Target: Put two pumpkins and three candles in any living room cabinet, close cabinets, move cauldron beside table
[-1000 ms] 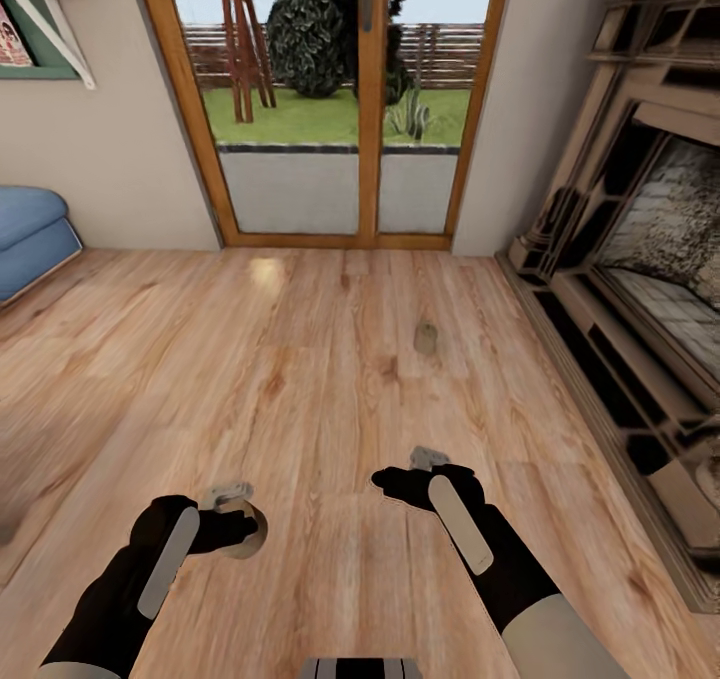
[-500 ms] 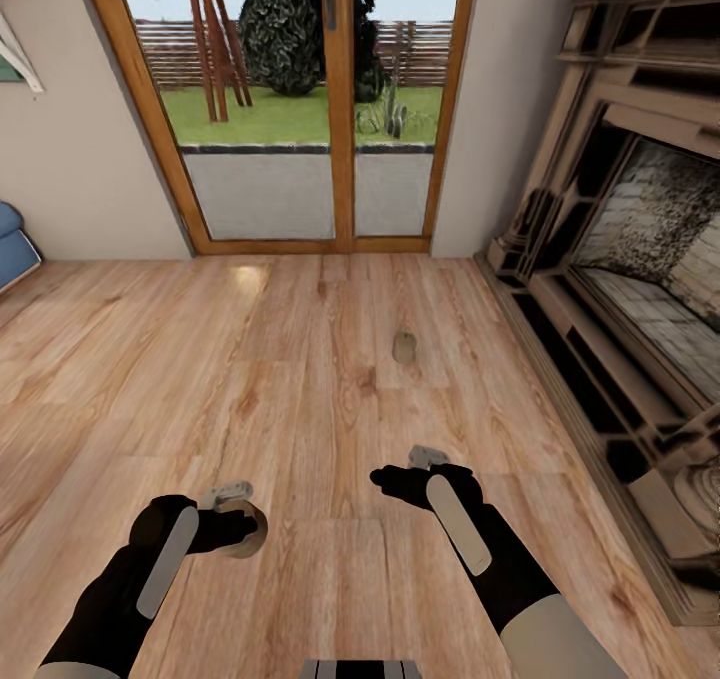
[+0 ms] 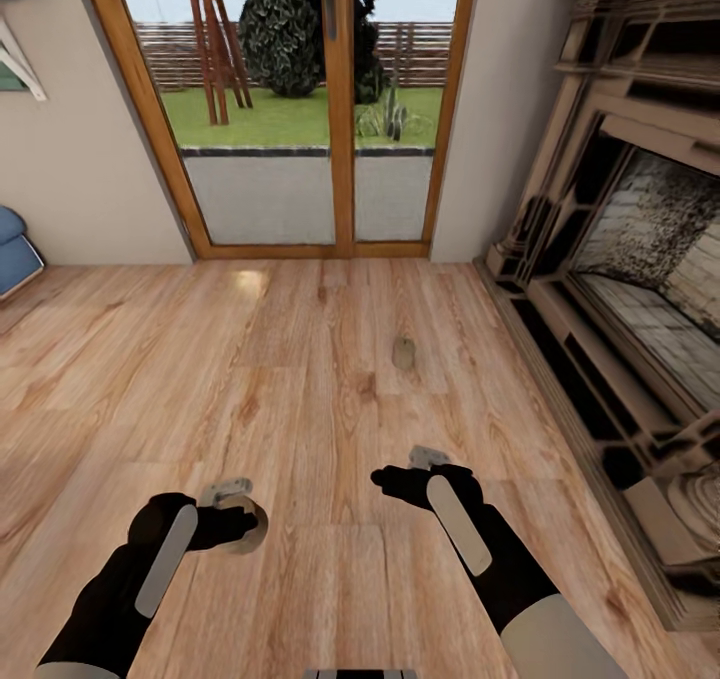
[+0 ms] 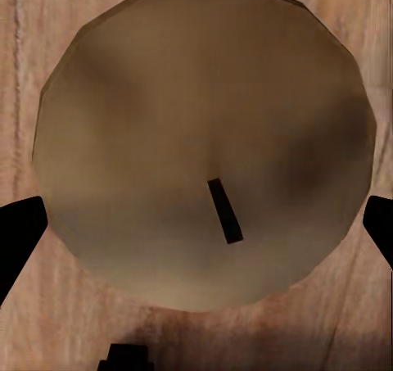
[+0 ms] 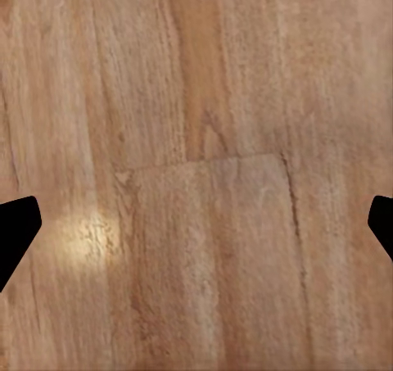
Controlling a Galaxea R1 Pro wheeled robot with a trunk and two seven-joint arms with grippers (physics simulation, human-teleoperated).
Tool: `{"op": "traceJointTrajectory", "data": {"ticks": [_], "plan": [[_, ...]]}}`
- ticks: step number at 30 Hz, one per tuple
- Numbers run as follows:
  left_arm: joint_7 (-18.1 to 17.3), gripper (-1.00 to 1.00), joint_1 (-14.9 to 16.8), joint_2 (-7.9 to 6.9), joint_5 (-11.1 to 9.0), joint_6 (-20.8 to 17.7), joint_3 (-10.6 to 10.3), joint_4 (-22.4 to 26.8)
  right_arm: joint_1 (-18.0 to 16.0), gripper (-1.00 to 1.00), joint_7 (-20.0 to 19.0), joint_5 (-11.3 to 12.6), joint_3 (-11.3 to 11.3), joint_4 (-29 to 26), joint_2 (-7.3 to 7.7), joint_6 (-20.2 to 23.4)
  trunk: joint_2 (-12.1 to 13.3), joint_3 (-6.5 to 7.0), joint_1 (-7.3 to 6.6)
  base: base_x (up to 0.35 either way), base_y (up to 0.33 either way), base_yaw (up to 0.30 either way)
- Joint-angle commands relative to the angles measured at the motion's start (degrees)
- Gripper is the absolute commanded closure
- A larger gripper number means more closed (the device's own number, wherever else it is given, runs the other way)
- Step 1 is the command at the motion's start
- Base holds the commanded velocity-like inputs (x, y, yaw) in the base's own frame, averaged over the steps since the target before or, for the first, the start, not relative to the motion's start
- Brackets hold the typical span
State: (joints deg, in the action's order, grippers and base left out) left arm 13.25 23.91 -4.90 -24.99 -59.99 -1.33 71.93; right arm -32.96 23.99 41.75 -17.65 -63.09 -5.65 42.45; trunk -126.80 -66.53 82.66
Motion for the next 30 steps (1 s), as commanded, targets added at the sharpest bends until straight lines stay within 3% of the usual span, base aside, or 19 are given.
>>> {"op": "traceJointTrajectory", "data": {"ticks": [1,4,6,7,8,9,12,14,15,19,30], "plan": [[0.02,1.00,-0.01,-0.03,-0.04,-0.01,-0.03,0.46,0.00,-1.00,0.00,0.00,-0.01,0.03,-0.02,0.00,0.42,0.18,-0.22,0.000,0.000,0.000],[-0.18,1.00,-0.01,-0.16,-0.92,-0.01,0.63,2.46,0.00,-1.00,-0.01,0.00,-0.01,0.10,-0.05,0.00,1.62,0.72,-0.88,0.000,0.000,0.000],[-0.39,1.00,-0.06,-0.93,-4.52,-0.01,3.67,3.98,0.00,-1.00,-0.03,0.00,-0.01,0.10,-0.06,0.00,2.42,1.08,-1.32,0.000,0.000,0.000],[-0.46,1.00,-0.10,-1.97,-7.69,-0.01,5.53,4.45,0.00,-1.00,-0.03,0.00,0.00,0.09,-0.02,0.00,2.82,1.26,-1.54,0.000,0.000,0.000],[-0.51,1.00,-0.13,-3.55,-11.80,-0.01,6.99,4.74,0.00,-1.00,-0.05,0.00,0.03,0.08,0.04,0.00,3.22,1.44,-1.76,0.000,0.000,0.000],[-0.55,1.00,-0.22,-6.74,-19.98,-0.01,8.19,4.86,0.00,-1.00,-0.07,0.03,0.05,0.10,0.12,0.00,3.63,1.62,-1.98,0.000,0.000,0.000],[-0.63,1.00,-1.79,-13.77,-37.90,-0.01,9.15,4.88,0.00,-1.00,-0.08,0.07,0.07,0.15,0.18,-0.05,4.43,1.98,-2.42,0.000,0.000,0.000],[-0.66,1.00,-3.72,-17.43,-48.65,-0.01,9.35,4.93,0.00,-1.00,-0.09,0.08,0.07,0.18,0.19,-0.07,4.43,1.98,-2.42,0.000,0.000,0.000],[-0.67,1.00,-4.22,-18.12,-51.29,-0.01,9.37,4.95,0.00,-1.00,-0.09,0.08,0.07,0.20,0.17,-0.08,4.43,1.98,-2.42,0.000,0.000,0.000],[-0.68,1.00,-5.00,-19.23,-55.42,-0.01,9.41,4.97,0.00,-1.00,-0.09,0.05,0.07,0.24,0.12,-0.08,4.43,1.98,-2.42,0.056,0.000,0.000],[-0.60,1.00,-5.19,-19.18,-55.81,-0.01,9.25,4.97,0.00,-1.00,-0.16,0.01,-0.03,0.62,0.59,-2.82,4.43,1.98,-2.42,0.298,-0.015,0.000]]}}
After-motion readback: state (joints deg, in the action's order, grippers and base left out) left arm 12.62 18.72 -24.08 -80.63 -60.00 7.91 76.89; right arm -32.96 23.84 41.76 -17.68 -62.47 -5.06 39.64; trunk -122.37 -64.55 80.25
